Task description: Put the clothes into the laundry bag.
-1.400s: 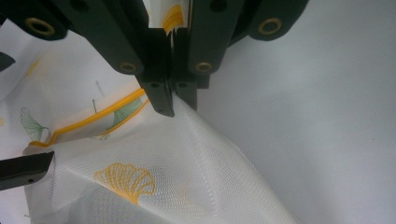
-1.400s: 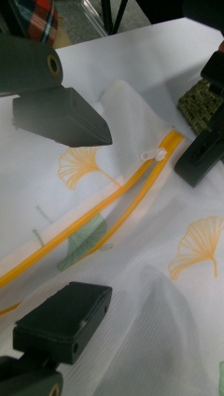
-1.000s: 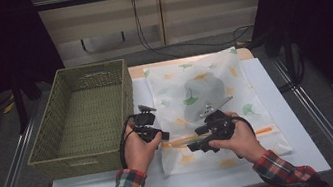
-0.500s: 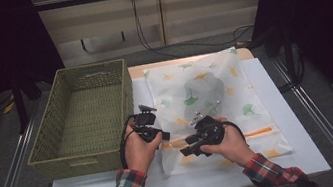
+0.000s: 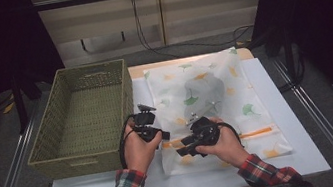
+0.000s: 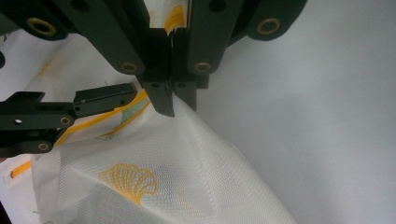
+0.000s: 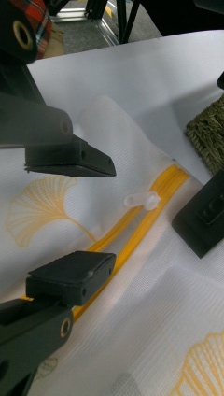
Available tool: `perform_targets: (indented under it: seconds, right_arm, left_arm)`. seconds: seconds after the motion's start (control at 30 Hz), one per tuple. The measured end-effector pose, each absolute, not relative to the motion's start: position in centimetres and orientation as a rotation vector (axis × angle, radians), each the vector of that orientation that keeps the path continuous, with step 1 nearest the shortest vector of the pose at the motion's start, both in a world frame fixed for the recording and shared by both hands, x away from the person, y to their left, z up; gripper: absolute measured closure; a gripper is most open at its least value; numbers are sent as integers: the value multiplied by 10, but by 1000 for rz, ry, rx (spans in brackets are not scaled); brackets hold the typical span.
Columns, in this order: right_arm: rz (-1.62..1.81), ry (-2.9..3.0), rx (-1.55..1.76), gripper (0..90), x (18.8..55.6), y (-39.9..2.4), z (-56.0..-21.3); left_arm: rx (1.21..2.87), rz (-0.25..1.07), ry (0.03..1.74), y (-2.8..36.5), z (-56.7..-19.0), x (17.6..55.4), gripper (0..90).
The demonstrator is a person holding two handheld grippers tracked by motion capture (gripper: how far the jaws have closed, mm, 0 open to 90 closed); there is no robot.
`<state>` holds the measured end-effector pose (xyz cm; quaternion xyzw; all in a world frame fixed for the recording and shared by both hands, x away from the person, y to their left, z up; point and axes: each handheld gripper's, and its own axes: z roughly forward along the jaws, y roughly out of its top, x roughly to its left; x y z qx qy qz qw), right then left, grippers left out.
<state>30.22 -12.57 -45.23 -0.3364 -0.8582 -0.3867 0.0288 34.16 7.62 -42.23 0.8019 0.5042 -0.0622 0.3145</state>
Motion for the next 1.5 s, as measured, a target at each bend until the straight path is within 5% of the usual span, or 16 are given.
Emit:
perform_targets:
  seconds: [1.4, 1.5]
  right_arm:
    - [-1191, -2643, -1016, 878, 305, -107, -455]
    - [-1192, -2644, -1018, 836, 305, -108, -454]
  left_arm:
    - [2077, -185, 1342, 75, -424, 341, 884]
    - [2084, -191, 1335, 76, -424, 341, 884]
